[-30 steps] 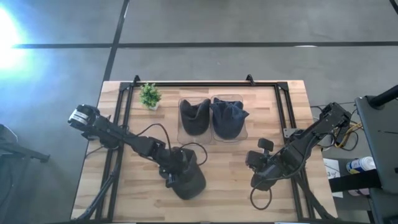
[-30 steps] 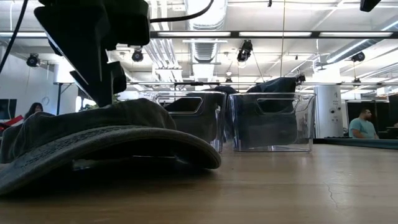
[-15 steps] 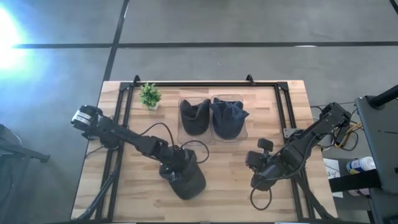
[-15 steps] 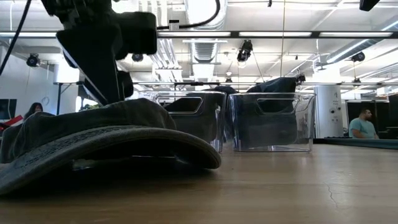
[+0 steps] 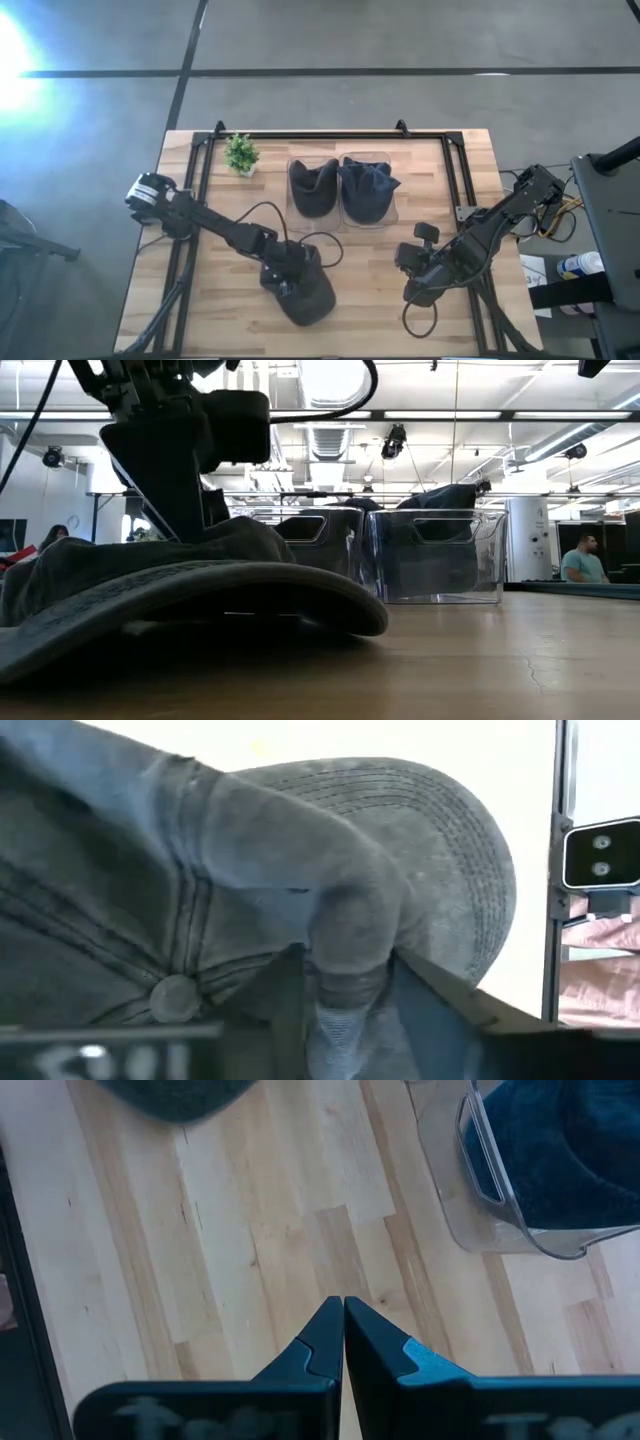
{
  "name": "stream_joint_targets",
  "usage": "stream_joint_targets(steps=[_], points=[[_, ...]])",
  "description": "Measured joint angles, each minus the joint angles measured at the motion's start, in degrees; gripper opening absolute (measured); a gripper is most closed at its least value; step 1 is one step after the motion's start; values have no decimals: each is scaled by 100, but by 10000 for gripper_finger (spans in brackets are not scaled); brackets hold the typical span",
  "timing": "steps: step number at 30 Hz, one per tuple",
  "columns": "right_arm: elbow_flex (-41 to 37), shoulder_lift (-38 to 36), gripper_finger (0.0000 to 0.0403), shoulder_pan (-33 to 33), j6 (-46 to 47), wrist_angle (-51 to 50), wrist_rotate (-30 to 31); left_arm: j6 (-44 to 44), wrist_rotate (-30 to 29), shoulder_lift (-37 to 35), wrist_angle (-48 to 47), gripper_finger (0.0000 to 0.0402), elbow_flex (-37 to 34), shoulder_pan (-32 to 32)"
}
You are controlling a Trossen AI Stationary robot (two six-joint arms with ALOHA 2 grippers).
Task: Pick & Place hat
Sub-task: Put the gray cap into the left transparent bin
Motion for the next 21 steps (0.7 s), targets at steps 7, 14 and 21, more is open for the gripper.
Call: stream_joint_targets(steps=[7, 14, 21], points=[[0, 0, 8, 0, -3, -2, 9, 140, 6, -13, -10, 12, 86, 20], [0, 0, 9, 0, -3, -4, 9, -478, 337, -140, -150, 5, 134, 24], [0, 0, 9, 0, -42, -11, 9, -503, 503, -796, -705, 3, 506, 17]])
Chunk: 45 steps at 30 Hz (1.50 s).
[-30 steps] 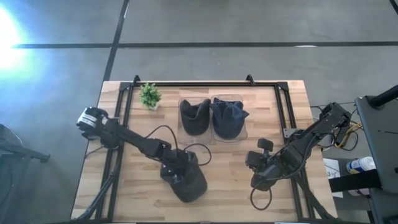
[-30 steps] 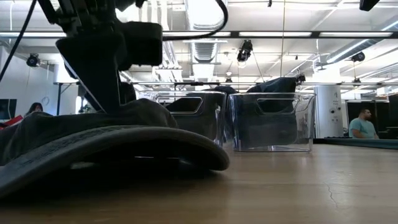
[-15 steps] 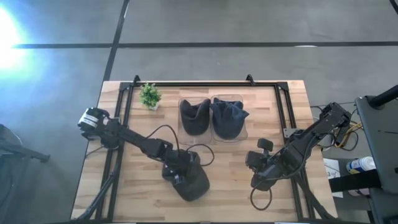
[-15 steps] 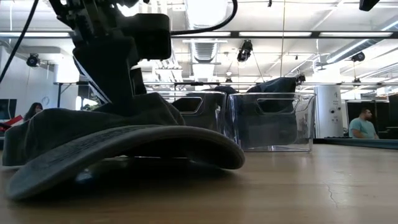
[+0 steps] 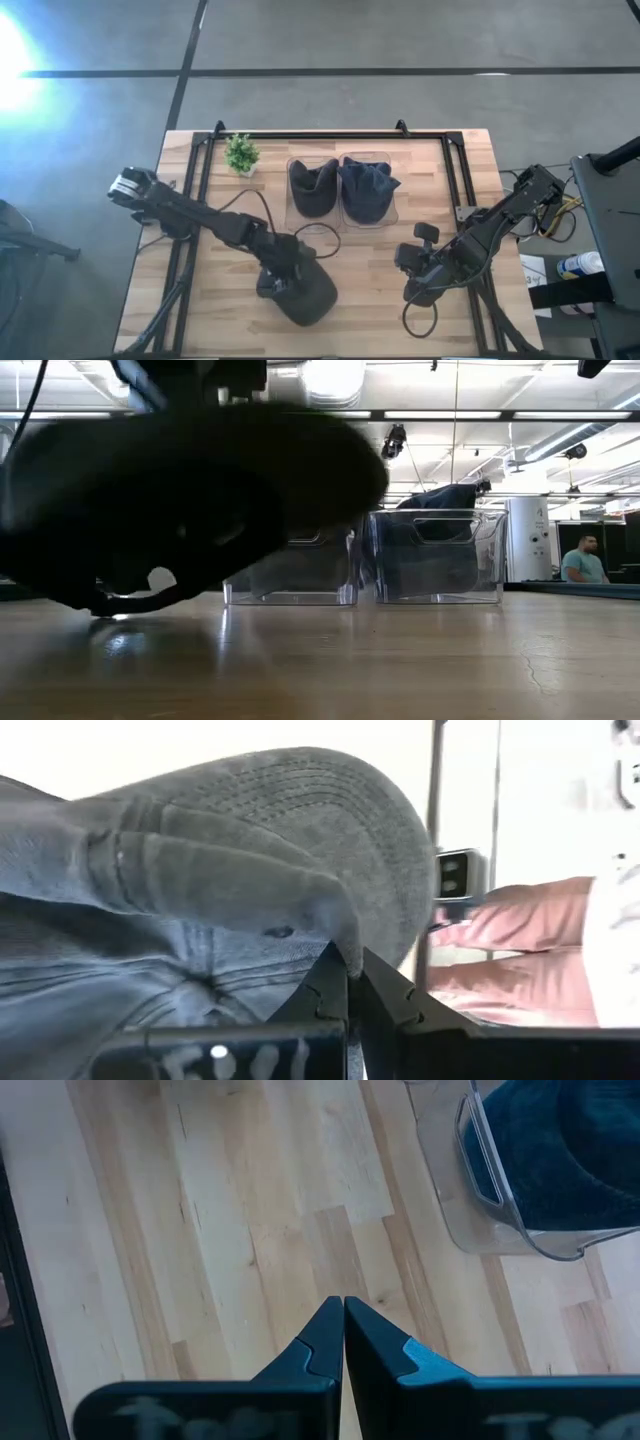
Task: Pick & Place hat
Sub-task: Put the gray cap into the left transparent bin
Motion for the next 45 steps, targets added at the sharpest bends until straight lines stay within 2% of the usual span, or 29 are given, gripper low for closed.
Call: stream_joint_targets(steps=[9, 16, 24, 29, 34, 37, 39, 45], points=[[-4, 0, 8, 0, -8, 0, -2, 47, -192, -887, -1471, 1, 892, 5], [-4, 0, 9, 2, -91, -2, -2, 572, -885, -1065, -3000, 1, 2327, 2], [-7, 0, 9, 2, -84, 7, 4, 1675, -2445, -584, -4453, 0, 3893, -104], [-7, 0, 8, 0, -65, 10, 113, 2279, -3403, 133, -5811, 0, 4324, -103], [-7, 0, 8, 0, -64, 10, 140, 2795, -4810, 890, -7050, 0, 4638, -112], [-7, 0, 8, 1, -65, 8, 153, 3235, -5879, 1224, -7240, 0, 4772, -144], [-7, 0, 9, 0, -71, 7, 157, 3600, -6392, 1417, -7198, 0, 4882, -149], [-7, 0, 8, 1, -86, -6, 157, 4008, -6763, 1768, -7030, 0, 5024, -150]])
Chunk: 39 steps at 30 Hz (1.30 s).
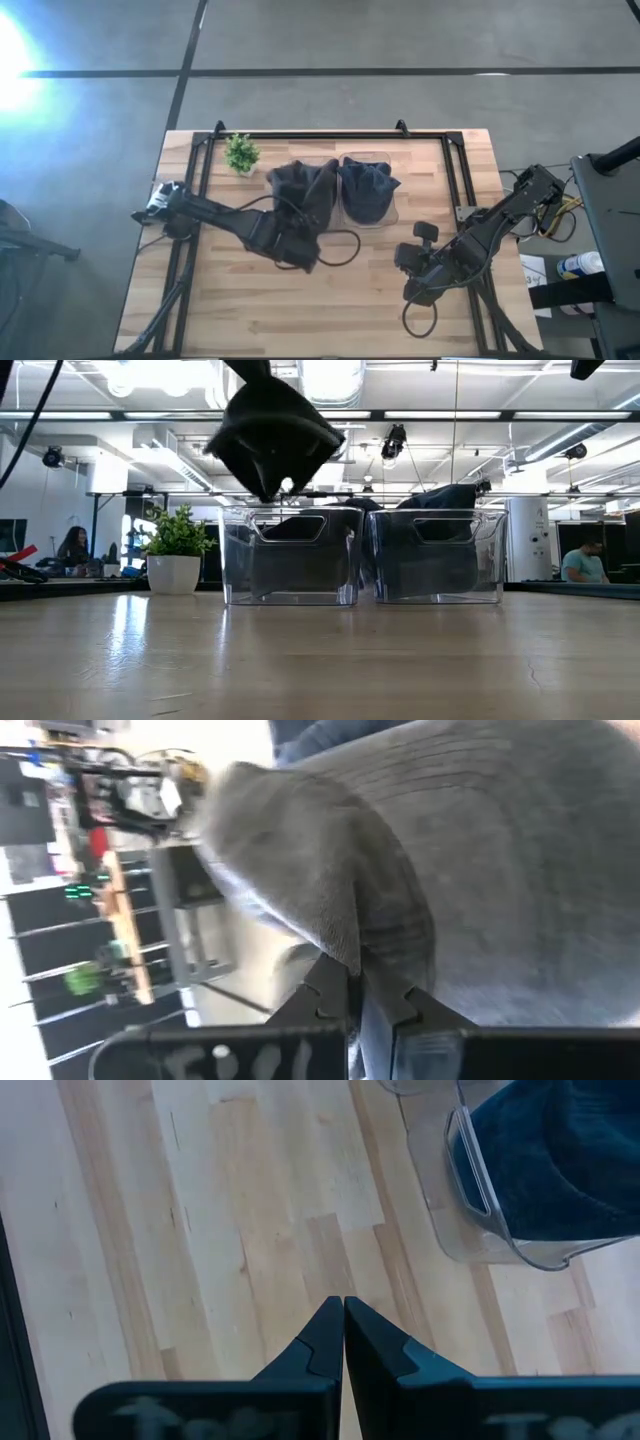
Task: Pick & Place hat
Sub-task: Put the gray cap into the left transparent bin
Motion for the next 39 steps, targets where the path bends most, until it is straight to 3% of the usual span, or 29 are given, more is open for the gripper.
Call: stream_joint_targets(steps=[5, 11, 17, 22, 39], points=[[0, 0, 9, -1, -47, -29, 2, 116, -613, 57, 15, 0, -41, 2], [-2, 0, 8, 0, -70, -36, 105, 183, -650, 49, 501, 0, -45, 101], [-2, 0, 8, -1, -65, -31, 144, 586, -300, 53, 1100, 0, -237, 357], [-2, 0, 8, 2, -48, -25, 142, 699, 224, 51, 1441, 0, -760, 605], [-2, 0, 9, 2, -63, -27, 133, 874, 1057, 33, 3042, 0, -2312, 951]])
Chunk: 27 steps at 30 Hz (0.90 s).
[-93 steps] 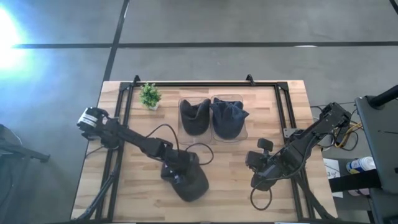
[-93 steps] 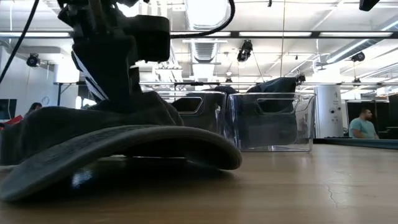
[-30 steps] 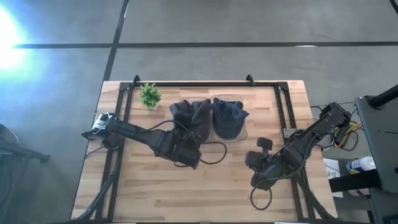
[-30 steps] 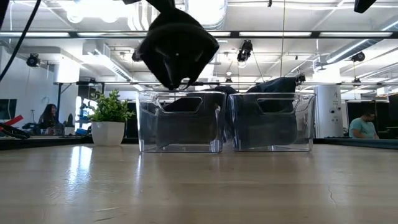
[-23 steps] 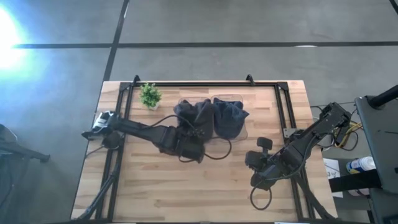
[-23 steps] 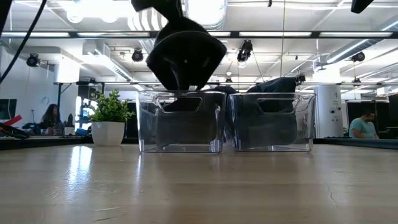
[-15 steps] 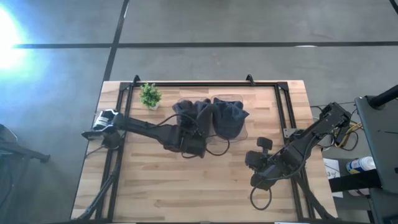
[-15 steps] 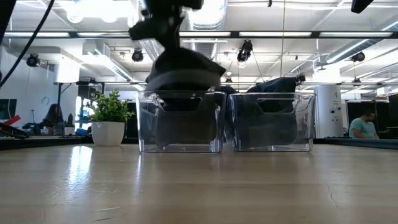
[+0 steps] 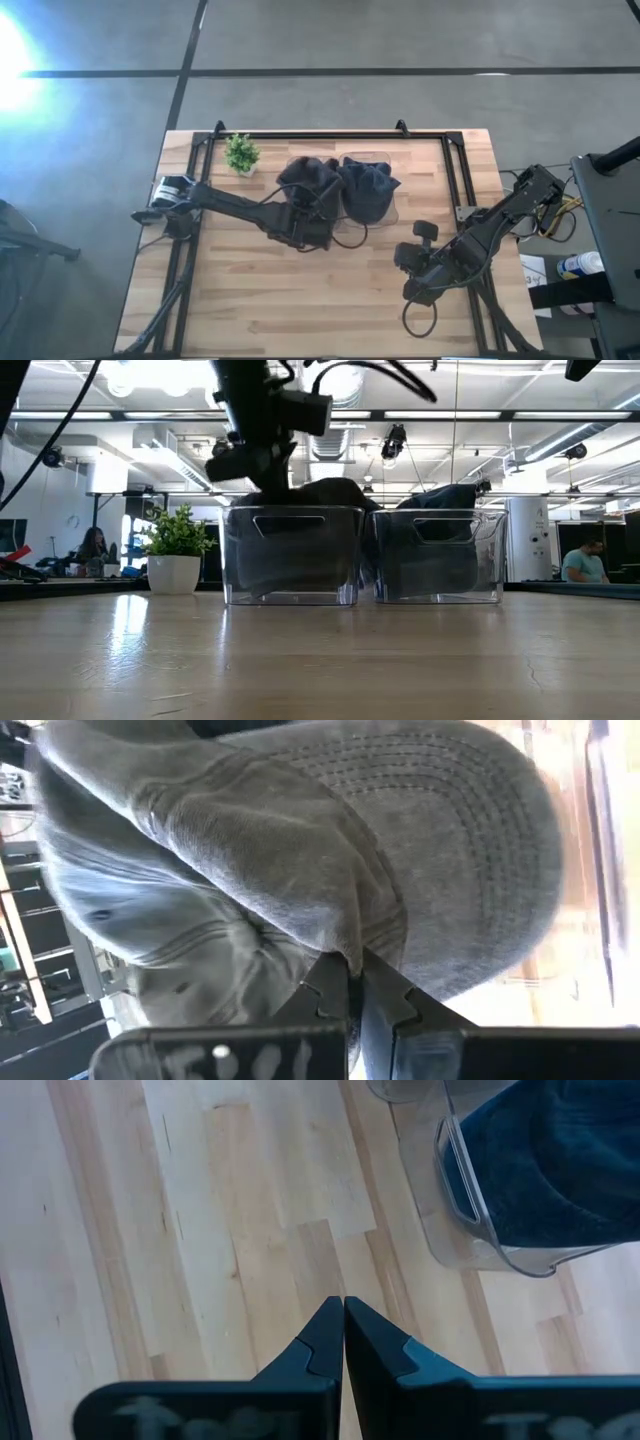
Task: Pick & Place hat
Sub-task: Put the gray cap into the left transparent bin
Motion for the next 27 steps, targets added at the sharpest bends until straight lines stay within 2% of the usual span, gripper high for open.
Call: stream_joint_targets(steps=[6, 14, 27], points=[[0, 0, 8, 0, 15, 5, -4, 0, -4, 0, 205, 6, -383, 58], [0, 0, 8, 0, 12, 11, -4, -15, -16, 0, 370, 42, -404, 58], [0, 0, 9, -2, 37, 24, -4, -51, 43, -107, 611, 142, 10, 83]])
